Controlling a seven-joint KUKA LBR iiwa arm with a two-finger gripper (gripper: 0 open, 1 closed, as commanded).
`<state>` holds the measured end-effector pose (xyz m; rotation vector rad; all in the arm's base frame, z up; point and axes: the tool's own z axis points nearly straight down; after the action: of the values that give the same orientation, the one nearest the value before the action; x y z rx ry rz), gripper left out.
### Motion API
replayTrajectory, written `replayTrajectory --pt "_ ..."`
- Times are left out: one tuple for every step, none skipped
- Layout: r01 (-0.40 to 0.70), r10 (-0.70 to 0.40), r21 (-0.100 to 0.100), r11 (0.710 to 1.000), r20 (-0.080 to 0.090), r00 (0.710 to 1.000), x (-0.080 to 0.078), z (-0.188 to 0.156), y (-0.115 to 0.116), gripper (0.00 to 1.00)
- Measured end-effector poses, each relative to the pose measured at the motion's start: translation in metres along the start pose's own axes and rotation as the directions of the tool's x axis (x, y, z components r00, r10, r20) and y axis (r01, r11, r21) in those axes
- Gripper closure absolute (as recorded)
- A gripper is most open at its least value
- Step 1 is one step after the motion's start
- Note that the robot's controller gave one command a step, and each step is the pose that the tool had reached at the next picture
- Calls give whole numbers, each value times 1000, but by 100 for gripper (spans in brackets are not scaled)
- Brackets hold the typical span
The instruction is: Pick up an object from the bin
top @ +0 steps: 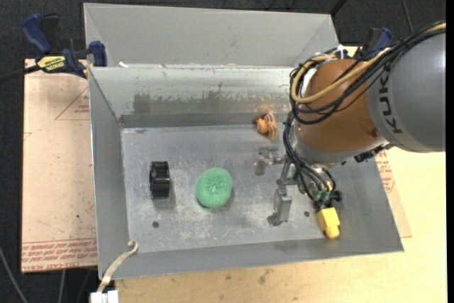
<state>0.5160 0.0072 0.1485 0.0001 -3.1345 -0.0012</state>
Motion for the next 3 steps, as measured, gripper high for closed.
replayTrajectory --pt "0 0 0 1000 8 1000 -2 -4 0 0" --pt "-69 69 -1 998 13 998 14 46 27 0" --pt "-69 69 0 998 3 998 -8 68 55 0"
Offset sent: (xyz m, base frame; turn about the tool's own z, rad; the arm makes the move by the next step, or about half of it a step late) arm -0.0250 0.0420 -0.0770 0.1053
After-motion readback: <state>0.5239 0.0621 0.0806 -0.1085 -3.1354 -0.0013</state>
